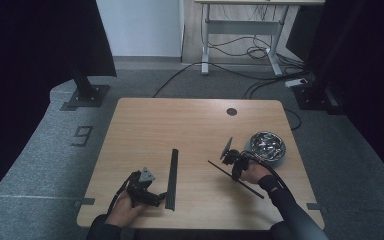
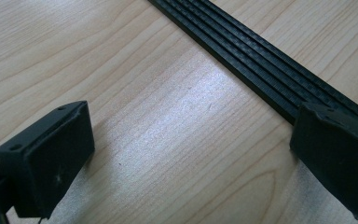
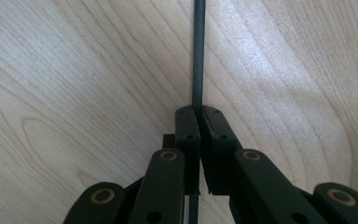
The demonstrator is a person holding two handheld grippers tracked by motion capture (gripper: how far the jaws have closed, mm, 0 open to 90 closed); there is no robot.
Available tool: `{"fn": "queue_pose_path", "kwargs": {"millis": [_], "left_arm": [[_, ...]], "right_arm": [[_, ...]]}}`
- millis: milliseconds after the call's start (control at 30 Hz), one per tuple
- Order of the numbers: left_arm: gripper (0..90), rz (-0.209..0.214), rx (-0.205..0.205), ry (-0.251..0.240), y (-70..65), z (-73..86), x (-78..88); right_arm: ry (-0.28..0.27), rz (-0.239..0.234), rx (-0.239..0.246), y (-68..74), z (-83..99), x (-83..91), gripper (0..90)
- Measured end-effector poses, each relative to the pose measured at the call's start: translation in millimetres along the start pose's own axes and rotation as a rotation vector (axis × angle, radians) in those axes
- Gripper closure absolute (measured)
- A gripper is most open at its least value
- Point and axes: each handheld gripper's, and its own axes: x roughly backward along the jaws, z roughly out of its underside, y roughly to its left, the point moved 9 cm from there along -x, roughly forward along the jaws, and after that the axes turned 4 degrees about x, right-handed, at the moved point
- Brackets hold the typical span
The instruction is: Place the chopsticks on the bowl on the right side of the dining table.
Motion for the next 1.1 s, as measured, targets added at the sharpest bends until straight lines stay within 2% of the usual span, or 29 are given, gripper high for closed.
{"fn": "queue_pose_path", "kwargs": {"millis": [300, 633, 1100], "left_arm": [[0.0, 0.000, 0.000, 0.000, 0.0, 0.0, 0.0], [0.0, -0.001, 0.000, 0.000, 0.0, -0.1, 0.0], [0.0, -0.001, -0.001, -0.001, 0.1, -0.1, -0.1]], "right_arm": [[-0.030, -0.005, -0.009, -2.2, 6.5, 8.5, 86.4], [-0.069, -0.006, 0.004, -0.9, 10.1, 35.0, 86.4], [-0.106, 0.006, -0.034, -12.9, 19.3, 80.5, 86.4]]}}
